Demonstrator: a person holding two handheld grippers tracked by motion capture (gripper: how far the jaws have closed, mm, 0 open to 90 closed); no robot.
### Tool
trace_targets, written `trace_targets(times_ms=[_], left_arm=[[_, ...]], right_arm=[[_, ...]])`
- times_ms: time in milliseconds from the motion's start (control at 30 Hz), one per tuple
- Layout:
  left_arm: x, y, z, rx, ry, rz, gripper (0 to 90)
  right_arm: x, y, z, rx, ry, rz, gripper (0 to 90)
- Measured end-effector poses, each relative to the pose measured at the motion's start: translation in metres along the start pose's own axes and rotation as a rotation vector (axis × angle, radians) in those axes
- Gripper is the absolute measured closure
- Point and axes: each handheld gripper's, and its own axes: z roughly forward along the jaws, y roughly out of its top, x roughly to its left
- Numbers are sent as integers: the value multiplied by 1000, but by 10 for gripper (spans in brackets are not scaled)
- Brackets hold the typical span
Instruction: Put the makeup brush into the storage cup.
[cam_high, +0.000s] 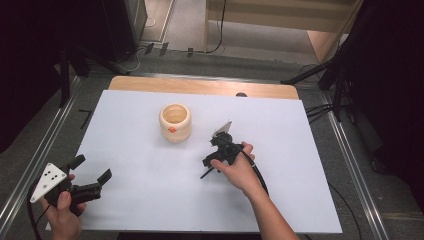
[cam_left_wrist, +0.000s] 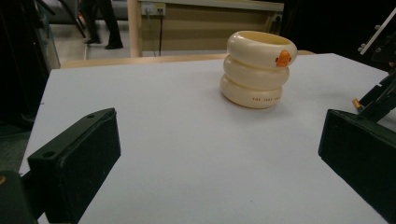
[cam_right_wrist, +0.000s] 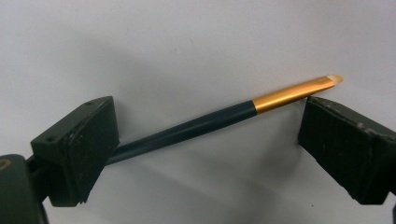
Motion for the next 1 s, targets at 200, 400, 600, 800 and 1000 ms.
trace_targets(times_ms=[200, 400, 600, 800, 1000], left_arm=[[0, 0, 0, 0, 0, 1, 0], [0, 0, 0, 1, -1, 1, 0], [0, 0, 0, 0, 0, 1, 0], [0, 0, 1, 4, -1, 3, 0], [-1, 0, 1, 4, 0, 6, 0]], right_arm=[[4, -1, 2, 2, -20, -11, 37], [3, -2, 2, -5, -20, -22, 37], [4, -1, 2, 4, -19, -22, 35], [4, 0, 2, 15, -22, -23, 43], [2, 0, 0, 14, -15, -33, 94]])
